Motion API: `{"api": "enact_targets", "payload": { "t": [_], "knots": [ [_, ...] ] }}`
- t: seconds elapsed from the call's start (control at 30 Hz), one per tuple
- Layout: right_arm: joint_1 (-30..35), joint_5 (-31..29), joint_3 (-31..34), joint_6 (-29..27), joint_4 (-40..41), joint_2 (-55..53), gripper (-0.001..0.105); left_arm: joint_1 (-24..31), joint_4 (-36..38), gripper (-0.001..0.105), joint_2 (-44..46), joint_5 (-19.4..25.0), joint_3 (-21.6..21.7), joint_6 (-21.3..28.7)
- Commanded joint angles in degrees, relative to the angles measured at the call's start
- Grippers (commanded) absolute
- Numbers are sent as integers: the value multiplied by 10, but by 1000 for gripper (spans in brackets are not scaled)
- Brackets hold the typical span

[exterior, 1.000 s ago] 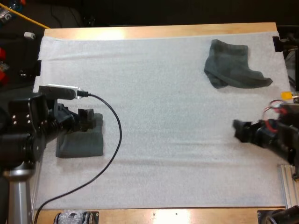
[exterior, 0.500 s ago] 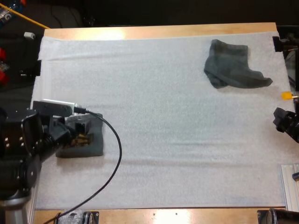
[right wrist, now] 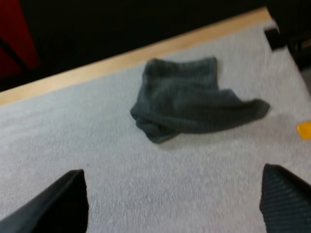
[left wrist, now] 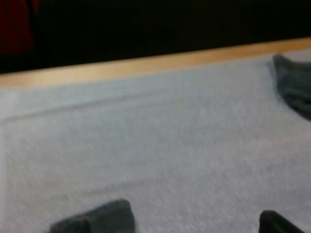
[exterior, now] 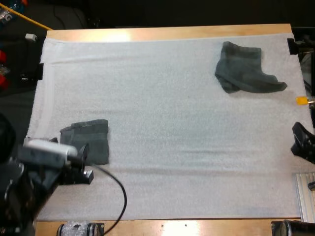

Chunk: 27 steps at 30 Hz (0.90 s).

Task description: Pick towel from pile, fold and stack

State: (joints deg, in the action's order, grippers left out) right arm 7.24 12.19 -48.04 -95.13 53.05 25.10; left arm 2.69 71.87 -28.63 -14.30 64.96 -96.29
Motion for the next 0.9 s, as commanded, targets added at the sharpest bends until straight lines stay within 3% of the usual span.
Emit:
{"api": "enact_targets", "payload": {
  "t": [0.0,0.13,0.47,0.77,0.87],
  "knots": [
    [-1,6,-4,-16,7,-14,71,-3,1,65,14,10,0,5],
    [-1,6,-5,-16,20,-70,71,-3,-10,65,72,66,0,44],
    [-1,6,-5,-16,66,-184,71,-3,32,65,173,69,-11,51],
    [-1,-25,-5,-34,158,-261,71,-3,99,65,287,63,-111,52],
    [-1,-57,-5,-52,198,-284,71,-3,111,65,332,33,-130,43]
  ]
}}
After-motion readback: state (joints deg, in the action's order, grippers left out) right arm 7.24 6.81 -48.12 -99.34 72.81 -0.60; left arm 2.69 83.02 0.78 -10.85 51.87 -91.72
